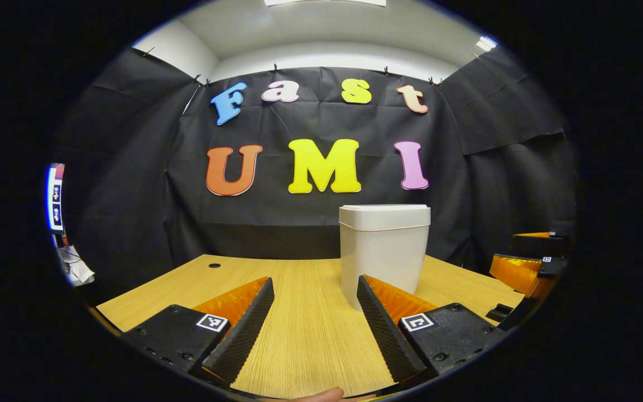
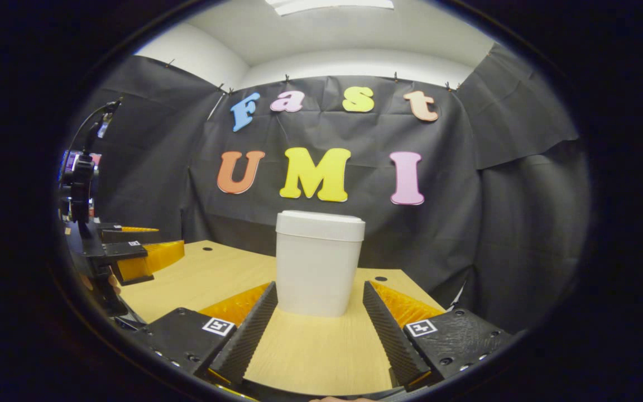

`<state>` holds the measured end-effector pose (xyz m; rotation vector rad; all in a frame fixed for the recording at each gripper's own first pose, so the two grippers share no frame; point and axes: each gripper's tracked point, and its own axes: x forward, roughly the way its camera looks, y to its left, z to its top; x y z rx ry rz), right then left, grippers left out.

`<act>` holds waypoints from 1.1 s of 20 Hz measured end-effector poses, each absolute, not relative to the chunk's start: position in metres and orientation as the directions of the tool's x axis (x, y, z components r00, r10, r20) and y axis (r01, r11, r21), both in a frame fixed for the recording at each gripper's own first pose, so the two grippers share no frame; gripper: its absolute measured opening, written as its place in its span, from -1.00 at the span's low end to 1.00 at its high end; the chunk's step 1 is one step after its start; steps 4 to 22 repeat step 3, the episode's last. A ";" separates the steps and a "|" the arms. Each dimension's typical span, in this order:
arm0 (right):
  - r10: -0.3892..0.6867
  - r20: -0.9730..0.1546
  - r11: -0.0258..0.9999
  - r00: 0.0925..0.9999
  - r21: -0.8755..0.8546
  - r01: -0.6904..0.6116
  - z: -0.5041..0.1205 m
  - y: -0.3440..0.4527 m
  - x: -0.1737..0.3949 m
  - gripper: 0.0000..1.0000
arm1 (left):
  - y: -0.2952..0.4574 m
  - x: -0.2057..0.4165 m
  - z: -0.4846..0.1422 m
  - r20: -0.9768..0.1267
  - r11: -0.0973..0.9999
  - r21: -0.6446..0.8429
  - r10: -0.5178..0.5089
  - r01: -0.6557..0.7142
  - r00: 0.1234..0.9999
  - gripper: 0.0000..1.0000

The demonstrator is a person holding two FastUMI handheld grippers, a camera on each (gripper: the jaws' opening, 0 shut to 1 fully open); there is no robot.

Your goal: Press the lid of the desktop garbage bin to open it, pick up the crumpled paper on the desktop and throw it into the bin, then pick up the pop can on the desktop and drop it into the bin, and finally close the garbage bin lid.

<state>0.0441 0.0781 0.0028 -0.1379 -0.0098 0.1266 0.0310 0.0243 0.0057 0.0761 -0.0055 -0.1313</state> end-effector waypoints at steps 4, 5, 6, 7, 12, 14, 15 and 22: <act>0.118 -0.005 0.984 0.993 -0.132 -0.118 0.001 0.075 0.047 0.91 | 0.024 0.032 0.004 0.001 0.989 0.070 -0.129 0.129 0.992 1.00; 0.118 -0.005 0.984 0.993 -0.132 -0.118 0.001 0.075 0.047 0.91 | 0.024 0.032 0.004 0.001 0.989 0.070 -0.129 0.129 0.992 1.00; 0.118 -0.005 0.984 0.993 -0.132 -0.118 0.001 0.075 0.047 0.91 | 0.024 0.032 0.004 0.001 0.989 0.070 -0.129 0.129 0.992 1.00; 0.118 -0.005 0.984 0.993 -0.132 -0.118 0.001 0.075 0.047 0.91 | 0.024 0.032 0.004 0.001 0.989 0.070 -0.129 0.129 0.992 1.00; 0.118 -0.005 0.984 0.993 -0.132 -0.118 0.001 0.075 0.047 0.91 | 0.024 0.032 0.004 0.001 0.989 0.070 -0.129 0.129 0.992 1.00; 0.118 -0.005 0.984 0.993 -0.132 -0.118 0.001 0.075 0.047 0.91 | 0.024 0.032 0.004 0.001 0.989 0.070 -0.129 0.129 0.992 1.00; 0.118 -0.005 0.984 0.993 -0.132 -0.118 0.001 0.075 0.047 0.91 | 0.024 0.032 0.004 0.001 0.989 0.070 -0.129 0.129 0.992 1.00; 0.118 -0.005 0.984 0.993 -0.132 -0.118 0.001 0.075 0.047 0.91 | 0.024 0.032 0.004 0.001 0.989 0.070 -0.129 0.129 0.992 1.00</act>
